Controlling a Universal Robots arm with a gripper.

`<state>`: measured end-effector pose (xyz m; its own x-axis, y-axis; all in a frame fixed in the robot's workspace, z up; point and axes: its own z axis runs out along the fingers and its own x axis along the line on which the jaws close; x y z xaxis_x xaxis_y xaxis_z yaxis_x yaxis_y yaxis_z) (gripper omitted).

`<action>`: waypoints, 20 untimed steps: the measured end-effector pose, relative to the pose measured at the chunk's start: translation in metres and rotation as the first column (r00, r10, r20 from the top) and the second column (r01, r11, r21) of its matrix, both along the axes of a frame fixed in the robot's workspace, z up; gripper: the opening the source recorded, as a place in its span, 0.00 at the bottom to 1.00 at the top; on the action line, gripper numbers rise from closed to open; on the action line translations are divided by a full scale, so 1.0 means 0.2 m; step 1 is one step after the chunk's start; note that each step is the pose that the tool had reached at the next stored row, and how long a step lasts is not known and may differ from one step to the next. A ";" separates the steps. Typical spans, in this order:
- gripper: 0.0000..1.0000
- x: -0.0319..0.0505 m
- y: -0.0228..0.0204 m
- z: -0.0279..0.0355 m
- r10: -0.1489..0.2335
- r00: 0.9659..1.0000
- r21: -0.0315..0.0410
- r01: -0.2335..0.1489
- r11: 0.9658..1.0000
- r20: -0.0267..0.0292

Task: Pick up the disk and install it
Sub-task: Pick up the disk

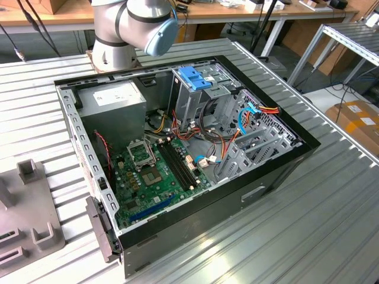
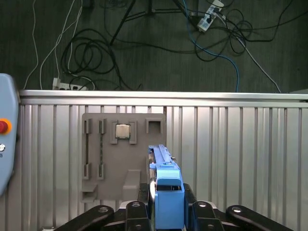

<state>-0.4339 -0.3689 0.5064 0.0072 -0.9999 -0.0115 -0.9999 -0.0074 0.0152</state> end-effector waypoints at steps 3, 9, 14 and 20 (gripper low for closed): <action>0.36 0.025 0.000 0.000 0.000 1.000 0.000 0.000 1.000 0.000; 0.36 0.090 0.000 0.000 0.000 1.000 0.000 0.000 1.000 0.000; 0.36 0.146 0.000 0.000 0.000 1.000 0.000 0.000 1.000 0.000; 0.36 0.196 0.000 0.000 0.000 1.000 0.000 0.000 1.000 0.000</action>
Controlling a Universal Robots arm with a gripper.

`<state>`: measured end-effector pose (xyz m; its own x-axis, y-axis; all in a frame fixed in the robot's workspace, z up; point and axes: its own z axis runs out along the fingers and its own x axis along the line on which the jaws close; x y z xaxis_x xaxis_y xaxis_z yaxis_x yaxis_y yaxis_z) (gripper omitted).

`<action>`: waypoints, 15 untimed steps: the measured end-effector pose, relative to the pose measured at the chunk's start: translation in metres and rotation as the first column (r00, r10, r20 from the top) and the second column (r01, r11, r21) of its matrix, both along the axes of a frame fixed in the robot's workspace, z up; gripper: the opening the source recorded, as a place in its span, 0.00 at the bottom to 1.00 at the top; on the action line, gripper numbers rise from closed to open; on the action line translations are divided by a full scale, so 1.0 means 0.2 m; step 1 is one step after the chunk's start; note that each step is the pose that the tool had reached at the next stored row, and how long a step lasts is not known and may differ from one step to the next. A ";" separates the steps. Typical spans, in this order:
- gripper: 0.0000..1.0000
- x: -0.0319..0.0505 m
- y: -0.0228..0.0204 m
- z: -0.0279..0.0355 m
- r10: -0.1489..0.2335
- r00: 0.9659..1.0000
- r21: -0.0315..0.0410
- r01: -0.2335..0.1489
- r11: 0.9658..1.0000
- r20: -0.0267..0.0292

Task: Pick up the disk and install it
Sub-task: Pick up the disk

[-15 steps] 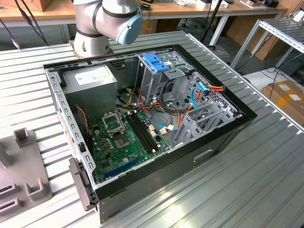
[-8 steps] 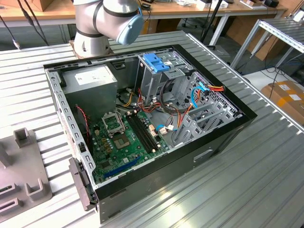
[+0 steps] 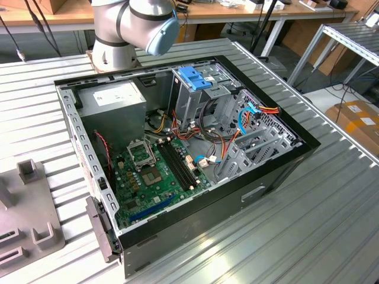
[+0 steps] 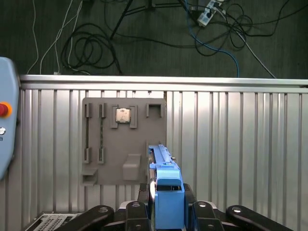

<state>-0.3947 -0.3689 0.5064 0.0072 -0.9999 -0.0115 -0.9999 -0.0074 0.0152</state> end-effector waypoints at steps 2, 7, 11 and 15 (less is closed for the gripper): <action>0.36 0.017 0.000 0.000 0.000 1.000 0.000 0.000 1.000 0.000; 0.36 0.074 0.000 0.000 0.000 1.000 0.000 0.000 1.000 0.000; 0.36 0.146 0.000 0.000 0.000 1.000 0.000 0.000 1.000 0.000; 0.36 0.234 0.000 0.000 0.000 1.000 0.000 0.000 1.000 0.000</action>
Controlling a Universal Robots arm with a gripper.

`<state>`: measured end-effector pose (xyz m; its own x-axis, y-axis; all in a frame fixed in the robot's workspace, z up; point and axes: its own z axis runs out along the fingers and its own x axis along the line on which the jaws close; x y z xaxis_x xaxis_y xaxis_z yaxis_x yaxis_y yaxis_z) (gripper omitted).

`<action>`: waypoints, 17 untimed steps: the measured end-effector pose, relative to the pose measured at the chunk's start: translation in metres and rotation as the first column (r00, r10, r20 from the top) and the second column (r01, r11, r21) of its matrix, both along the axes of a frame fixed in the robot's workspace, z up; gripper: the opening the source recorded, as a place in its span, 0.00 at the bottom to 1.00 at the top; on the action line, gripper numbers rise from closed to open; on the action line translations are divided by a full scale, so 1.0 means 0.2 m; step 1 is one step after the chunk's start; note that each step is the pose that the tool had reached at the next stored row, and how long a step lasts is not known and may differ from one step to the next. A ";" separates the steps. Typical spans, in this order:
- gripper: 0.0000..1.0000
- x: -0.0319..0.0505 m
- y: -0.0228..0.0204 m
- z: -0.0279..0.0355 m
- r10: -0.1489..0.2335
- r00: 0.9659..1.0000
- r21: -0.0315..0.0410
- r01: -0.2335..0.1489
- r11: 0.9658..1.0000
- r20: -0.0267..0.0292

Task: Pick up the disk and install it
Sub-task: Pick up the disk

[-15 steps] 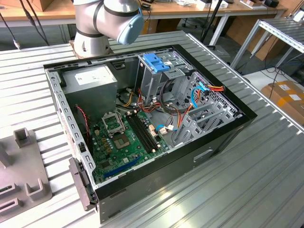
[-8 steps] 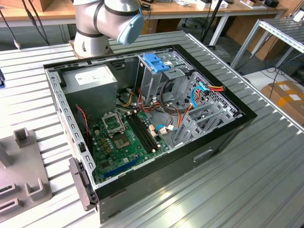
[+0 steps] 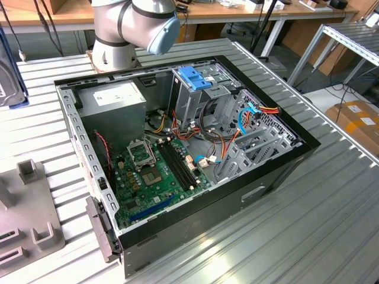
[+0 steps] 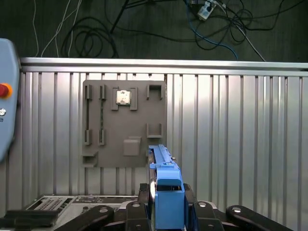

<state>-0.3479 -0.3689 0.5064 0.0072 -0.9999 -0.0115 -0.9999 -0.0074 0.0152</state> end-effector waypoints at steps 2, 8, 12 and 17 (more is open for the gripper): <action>0.36 0.041 0.000 0.000 0.000 1.000 0.000 0.000 1.000 0.000; 0.36 0.239 0.000 0.000 0.000 1.000 0.000 0.000 1.000 0.000; 0.36 0.346 0.000 0.000 0.000 1.000 0.000 0.000 1.000 0.000; 0.36 0.448 0.000 0.000 0.000 1.000 0.000 0.000 1.000 0.000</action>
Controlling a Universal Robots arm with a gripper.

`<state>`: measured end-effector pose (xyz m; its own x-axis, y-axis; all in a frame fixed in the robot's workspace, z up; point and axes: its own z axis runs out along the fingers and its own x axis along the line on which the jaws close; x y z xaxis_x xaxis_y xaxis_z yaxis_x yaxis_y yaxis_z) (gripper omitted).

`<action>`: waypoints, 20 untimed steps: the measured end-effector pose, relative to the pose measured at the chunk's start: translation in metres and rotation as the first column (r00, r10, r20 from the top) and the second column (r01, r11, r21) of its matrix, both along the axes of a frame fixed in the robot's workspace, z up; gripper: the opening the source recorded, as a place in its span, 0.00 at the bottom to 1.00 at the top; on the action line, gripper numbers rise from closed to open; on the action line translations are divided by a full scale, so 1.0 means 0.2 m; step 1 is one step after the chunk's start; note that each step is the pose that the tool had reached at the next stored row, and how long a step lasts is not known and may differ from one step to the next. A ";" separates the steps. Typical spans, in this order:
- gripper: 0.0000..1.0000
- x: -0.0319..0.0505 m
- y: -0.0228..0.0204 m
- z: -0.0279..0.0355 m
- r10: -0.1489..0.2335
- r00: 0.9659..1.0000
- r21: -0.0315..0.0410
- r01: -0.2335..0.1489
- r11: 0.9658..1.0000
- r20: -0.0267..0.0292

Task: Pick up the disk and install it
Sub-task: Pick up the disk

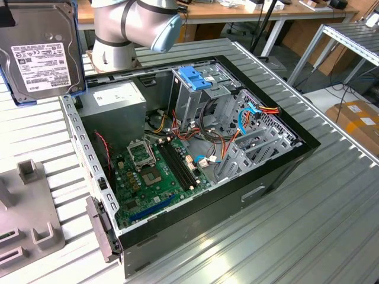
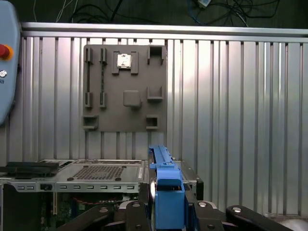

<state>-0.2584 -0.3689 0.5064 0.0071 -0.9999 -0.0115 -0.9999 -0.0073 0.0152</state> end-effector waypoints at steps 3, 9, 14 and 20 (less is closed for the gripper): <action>0.36 0.041 0.000 0.000 0.000 1.000 0.000 0.000 1.000 0.000; 0.36 0.165 0.000 0.000 0.000 1.000 0.000 0.000 1.000 0.000; 0.36 0.269 0.000 0.000 0.000 1.000 0.000 0.000 1.000 0.000; 0.36 0.433 0.000 0.000 0.000 1.000 0.000 0.000 1.000 0.000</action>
<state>-0.1718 -0.3689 0.5064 0.0072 -0.9999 -0.0115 -0.9999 -0.0074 0.0152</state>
